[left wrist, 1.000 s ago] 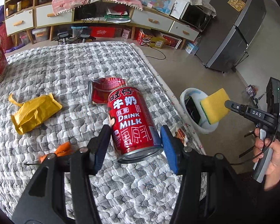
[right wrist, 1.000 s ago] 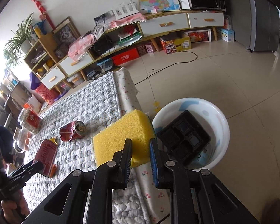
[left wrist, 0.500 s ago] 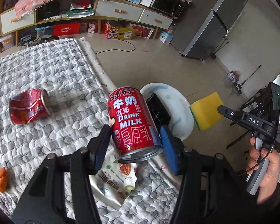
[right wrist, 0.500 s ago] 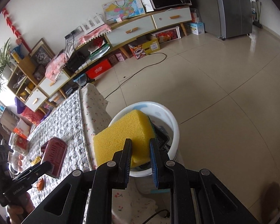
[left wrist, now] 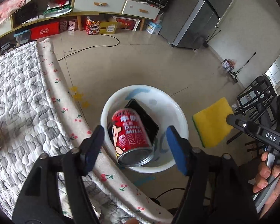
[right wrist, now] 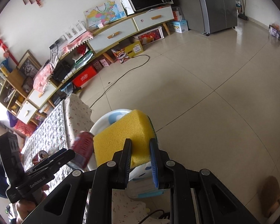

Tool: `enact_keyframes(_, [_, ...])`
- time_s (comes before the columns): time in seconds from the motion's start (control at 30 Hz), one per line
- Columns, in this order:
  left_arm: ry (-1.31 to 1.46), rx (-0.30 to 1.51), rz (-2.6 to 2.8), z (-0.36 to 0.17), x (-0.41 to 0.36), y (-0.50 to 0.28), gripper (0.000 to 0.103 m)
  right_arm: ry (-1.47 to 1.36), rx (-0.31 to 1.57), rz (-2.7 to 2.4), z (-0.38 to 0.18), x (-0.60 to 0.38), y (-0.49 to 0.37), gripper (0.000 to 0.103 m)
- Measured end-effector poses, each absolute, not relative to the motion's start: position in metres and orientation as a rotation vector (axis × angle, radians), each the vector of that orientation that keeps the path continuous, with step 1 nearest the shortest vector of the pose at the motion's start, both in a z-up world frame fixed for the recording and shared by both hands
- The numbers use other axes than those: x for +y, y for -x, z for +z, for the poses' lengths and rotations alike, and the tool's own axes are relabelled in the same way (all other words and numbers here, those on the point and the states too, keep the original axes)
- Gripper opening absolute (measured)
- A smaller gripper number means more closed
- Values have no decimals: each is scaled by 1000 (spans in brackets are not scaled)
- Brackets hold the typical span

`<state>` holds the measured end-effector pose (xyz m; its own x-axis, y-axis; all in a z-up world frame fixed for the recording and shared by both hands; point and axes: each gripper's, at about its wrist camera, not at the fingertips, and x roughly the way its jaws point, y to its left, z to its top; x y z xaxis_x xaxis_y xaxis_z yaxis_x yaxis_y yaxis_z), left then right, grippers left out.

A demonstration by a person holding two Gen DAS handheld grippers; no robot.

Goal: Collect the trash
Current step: 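Carry the can with the left tool and sponge with the right tool into the bin, releasing both, then move both open tools back over the bed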

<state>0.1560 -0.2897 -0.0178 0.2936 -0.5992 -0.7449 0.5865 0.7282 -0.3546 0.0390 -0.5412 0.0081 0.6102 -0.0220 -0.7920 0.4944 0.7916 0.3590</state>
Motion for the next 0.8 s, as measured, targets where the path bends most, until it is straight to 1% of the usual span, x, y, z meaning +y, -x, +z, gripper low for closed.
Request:
enact_keyframes(0.03, [21, 993, -782, -16, -286, -155, 80, -604, 872, -322, 8, -542, -39, 19])
enact_keyframes(0.13, [-3, 1005, -758, -13, -273, -150, 81, -607, 873, -325, 7, -542, -40, 20])
enact_keyframes(0.2, [-35, 1003, -729, -10, -261, -146, 86, -599, 880, -324, 7, -540, -42, 20])
enact_keyframes(0.27, [-53, 996, -709, -7, -245, -142, 87, -588, 889, -322, 6, -536, -46, 20])
enact_keyframes(0.4, [-58, 993, -670, -4, -211, -133, 98, -568, 906, -320, 4, -528, -61, 20])
enact_keyframes(0.63, [-59, 987, -583, -1, -146, -122, 101, -539, 959, -331, -13, -515, -90, 21])
enact_keyframes(0.8, [-35, 978, -528, 4, -100, -118, 102, -539, 984, -352, -24, -505, -105, 27])
